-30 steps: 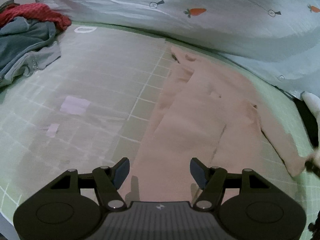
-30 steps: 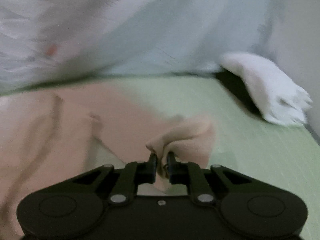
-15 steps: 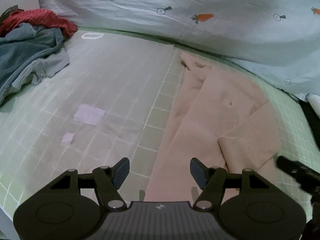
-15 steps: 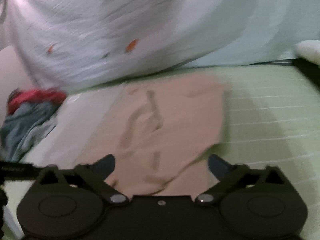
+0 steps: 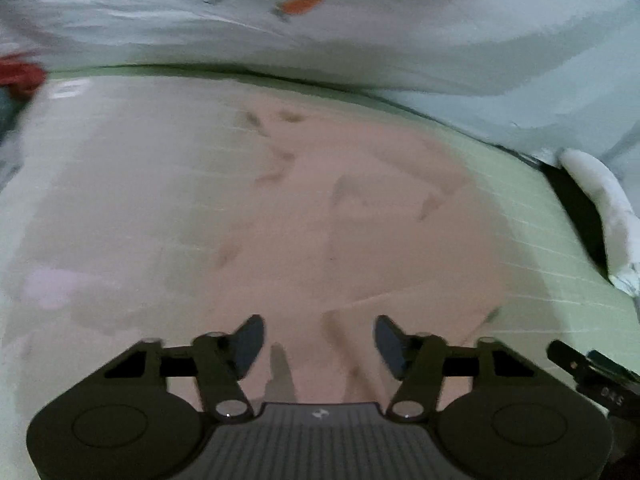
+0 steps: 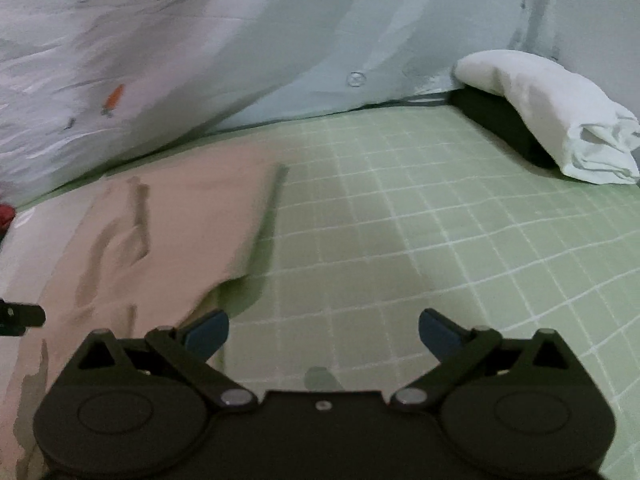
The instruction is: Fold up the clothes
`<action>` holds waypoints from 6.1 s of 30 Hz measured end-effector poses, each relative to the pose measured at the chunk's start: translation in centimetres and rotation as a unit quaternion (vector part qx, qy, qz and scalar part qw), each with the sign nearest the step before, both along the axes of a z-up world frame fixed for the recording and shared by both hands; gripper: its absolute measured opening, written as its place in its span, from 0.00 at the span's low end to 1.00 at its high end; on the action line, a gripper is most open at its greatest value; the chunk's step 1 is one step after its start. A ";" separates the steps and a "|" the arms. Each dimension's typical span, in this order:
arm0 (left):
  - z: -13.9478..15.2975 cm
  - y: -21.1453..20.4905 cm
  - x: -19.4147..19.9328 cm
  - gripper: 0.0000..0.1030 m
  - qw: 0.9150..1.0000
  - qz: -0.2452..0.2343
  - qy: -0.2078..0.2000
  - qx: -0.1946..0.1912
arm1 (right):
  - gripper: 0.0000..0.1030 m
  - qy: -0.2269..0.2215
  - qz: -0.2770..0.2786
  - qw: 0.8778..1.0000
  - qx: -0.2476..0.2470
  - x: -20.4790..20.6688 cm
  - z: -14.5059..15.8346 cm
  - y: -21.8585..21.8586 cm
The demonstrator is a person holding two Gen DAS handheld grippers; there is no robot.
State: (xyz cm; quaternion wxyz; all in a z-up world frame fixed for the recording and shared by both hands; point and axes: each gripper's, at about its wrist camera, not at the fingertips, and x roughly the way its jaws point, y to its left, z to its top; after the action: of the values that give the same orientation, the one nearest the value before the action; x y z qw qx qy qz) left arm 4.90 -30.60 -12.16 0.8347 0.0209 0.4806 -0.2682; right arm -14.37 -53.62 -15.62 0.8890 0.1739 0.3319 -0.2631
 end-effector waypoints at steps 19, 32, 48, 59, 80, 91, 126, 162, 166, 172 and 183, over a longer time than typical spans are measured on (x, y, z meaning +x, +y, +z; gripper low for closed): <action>-2.3 -2.1 2.0 0.05 0.998 -0.028 0.057 -0.020 | 1.00 0.057 0.005 0.998 0.026 2.3 -2.8 -1.5; 6.2 6.2 9.7 0.05 0.992 0.077 -0.082 -0.061 | 1.00 0.098 0.027 0.995 -0.004 3.1 -3.6 -0.3; 1.8 9.6 6.9 0.57 0.985 0.167 -0.027 0.024 | 1.00 0.072 0.024 0.997 -0.016 2.8 -1.9 1.4; -2.5 5.9 -2.7 0.58 0.990 0.001 -0.007 0.143 | 0.96 0.044 0.105 0.993 -0.013 2.6 0.0 6.4; -3.2 10.9 -5.0 0.65 0.993 -0.021 0.041 0.110 | 0.04 0.058 0.106 0.993 -0.005 -0.5 0.0 11.8; -3.6 11.3 -5.3 0.70 0.993 -0.057 0.031 0.101 | 0.03 -0.013 0.156 0.987 0.023 0.6 4.2 16.0; -3.6 12.1 -3.7 0.83 0.992 -0.079 0.085 0.052 | 0.37 0.012 0.123 0.986 0.111 2.3 0.5 15.4; -1.3 14.7 18.2 0.05 0.984 0.176 -0.027 -0.018 | 0.06 0.000 0.180 0.980 -0.087 22.0 2.3 10.2; 3.0 16.9 16.4 0.04 0.970 0.217 -0.087 -0.061 | 0.06 -0.042 0.184 0.978 -0.091 21.5 4.5 11.2; 2.9 19.4 15.7 0.05 0.956 0.268 -0.106 -0.052 | 0.50 -0.014 0.221 0.975 -0.024 23.7 2.7 12.1; -3.3 20.5 15.7 0.07 0.956 0.292 -0.011 -0.019 | 0.78 -0.077 0.074 0.986 0.131 23.7 1.4 3.8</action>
State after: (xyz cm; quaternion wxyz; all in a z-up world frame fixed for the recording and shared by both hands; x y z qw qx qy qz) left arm 20.55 -10.12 -15.50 0.8823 -0.1334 0.4509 -0.0216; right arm 9.36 -49.82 -14.23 0.8986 0.2836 0.3058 -0.1364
